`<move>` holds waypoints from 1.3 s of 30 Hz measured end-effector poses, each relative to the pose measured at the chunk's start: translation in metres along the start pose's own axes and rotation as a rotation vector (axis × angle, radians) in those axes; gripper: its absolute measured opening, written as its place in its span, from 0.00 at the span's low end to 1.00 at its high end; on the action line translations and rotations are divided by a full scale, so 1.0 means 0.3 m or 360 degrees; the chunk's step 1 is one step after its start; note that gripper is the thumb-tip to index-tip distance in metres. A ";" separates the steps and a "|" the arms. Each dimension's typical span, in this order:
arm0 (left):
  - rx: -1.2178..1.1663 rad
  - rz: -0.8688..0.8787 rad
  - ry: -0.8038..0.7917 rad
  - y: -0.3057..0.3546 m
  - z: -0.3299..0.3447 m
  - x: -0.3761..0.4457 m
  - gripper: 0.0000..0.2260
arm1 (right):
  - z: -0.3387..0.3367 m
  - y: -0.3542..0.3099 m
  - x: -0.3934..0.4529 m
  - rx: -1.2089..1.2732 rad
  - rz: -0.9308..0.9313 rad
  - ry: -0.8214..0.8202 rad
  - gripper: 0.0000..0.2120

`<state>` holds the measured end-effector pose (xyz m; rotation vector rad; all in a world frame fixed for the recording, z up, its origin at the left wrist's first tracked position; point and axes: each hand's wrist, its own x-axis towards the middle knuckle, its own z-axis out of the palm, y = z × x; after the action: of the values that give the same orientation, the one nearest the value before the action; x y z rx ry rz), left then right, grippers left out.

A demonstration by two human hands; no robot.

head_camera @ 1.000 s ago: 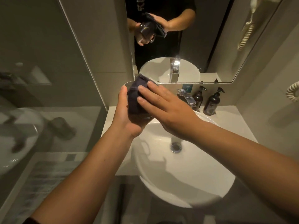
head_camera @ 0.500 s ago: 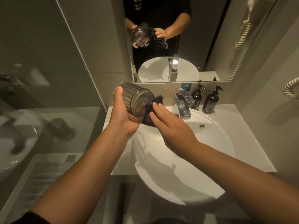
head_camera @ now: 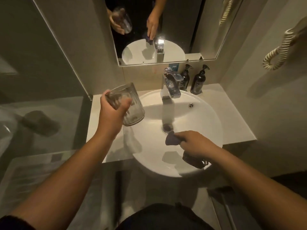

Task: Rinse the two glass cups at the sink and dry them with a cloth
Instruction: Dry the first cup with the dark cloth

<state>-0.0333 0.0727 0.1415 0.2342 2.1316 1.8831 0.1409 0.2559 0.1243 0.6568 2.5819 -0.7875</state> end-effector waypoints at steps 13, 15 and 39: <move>0.0483 0.0105 -0.0342 -0.159 0.054 -0.288 0.44 | 0.390 0.161 -0.143 -0.0580 -0.0108 0.0227 0.28; 0.0519 0.0086 -0.0357 -0.175 0.069 -0.334 0.45 | 0.435 0.190 -0.145 -0.0695 -0.0145 0.0219 0.36; 0.0402 0.0430 -0.0076 -0.143 0.053 -0.599 0.44 | 0.033 -0.062 -0.307 0.0684 -0.0812 0.0029 0.28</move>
<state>0.1446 0.0266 0.1166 0.6437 2.4031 1.7130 0.2092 0.2065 0.1670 0.0959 2.6434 -1.5263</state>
